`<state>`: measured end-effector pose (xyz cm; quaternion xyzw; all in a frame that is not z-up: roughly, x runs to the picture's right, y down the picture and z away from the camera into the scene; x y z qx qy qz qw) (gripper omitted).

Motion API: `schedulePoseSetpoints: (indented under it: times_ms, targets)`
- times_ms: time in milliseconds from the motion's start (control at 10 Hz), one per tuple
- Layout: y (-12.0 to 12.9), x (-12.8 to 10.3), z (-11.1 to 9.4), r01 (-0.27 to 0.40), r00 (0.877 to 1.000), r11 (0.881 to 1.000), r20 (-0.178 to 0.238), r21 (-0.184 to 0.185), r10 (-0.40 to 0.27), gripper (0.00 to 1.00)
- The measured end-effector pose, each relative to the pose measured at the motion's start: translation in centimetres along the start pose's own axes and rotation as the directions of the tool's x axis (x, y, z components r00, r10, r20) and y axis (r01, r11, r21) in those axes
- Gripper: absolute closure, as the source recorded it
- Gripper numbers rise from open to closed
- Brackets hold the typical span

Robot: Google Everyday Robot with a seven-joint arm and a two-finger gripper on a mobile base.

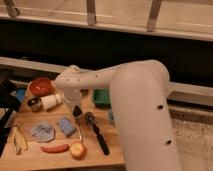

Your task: Wipe table surface with eraser

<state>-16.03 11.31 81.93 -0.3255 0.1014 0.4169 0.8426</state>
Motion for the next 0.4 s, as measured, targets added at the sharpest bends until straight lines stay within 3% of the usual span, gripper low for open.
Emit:
schedulePoseSetpoints:
  times_ms: [400]
  targets:
    - [1.1,-1.3,-0.5,0.063,0.998,0.998,0.024,-0.007,-0.063,1.0]
